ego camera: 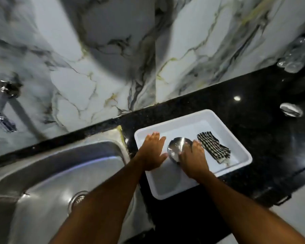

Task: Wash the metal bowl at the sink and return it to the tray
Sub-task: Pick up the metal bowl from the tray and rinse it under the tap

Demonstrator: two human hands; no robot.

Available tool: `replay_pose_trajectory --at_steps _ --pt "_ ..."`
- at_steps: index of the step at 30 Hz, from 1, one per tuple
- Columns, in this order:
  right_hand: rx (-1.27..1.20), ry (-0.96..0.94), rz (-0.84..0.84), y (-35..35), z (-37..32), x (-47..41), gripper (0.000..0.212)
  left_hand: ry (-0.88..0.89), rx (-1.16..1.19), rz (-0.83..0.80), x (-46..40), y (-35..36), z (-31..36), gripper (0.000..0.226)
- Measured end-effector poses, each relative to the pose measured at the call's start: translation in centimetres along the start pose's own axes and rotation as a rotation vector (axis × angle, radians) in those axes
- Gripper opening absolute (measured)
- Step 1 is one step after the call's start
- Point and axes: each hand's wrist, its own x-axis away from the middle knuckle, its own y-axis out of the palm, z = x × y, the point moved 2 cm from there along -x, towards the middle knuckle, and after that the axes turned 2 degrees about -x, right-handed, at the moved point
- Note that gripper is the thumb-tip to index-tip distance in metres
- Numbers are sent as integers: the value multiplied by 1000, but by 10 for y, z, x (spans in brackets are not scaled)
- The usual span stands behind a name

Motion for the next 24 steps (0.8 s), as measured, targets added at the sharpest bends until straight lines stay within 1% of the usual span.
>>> replay_pose_trajectory --at_steps 1,3,5,8,10,12,14,17,19,21,22,24 --pt "0 22 -20 1 5 -5 73 38 -13 -24 -6 4 4 81" --pt "-148 69 -37 0 16 -10 83 93 -44 -41 -12 11 8 81" --pt "-278 49 -83 0 26 -13 91 97 -50 -80 -12 22 13 73" --pt "-279 -2 -95 -3 33 -16 78 78 -2 -113 -14 28 20 45" --pt "-270 -38 -89 -8 32 -19 76 93 24 -92 -14 23 21 32" --pt "-305 -61 -87 -18 24 -17 77 131 2 -47 -9 14 17 30" --pt "-379 -91 -62 -30 14 -14 74 149 11 27 0 -2 12 31" --pt "-453 -117 59 -52 -11 -11 78 196 86 206 19 -39 -3 27" --pt "-497 -159 138 -65 -38 -12 86 181 103 308 37 -69 -20 30" --pt "-578 -207 188 -76 -75 -11 89 132 110 369 62 -95 -45 30" --pt "-626 -228 197 -79 -95 -10 87 116 108 398 75 -107 -58 29" --pt "-712 -289 212 -79 -142 -8 73 72 80 453 106 -127 -92 30"
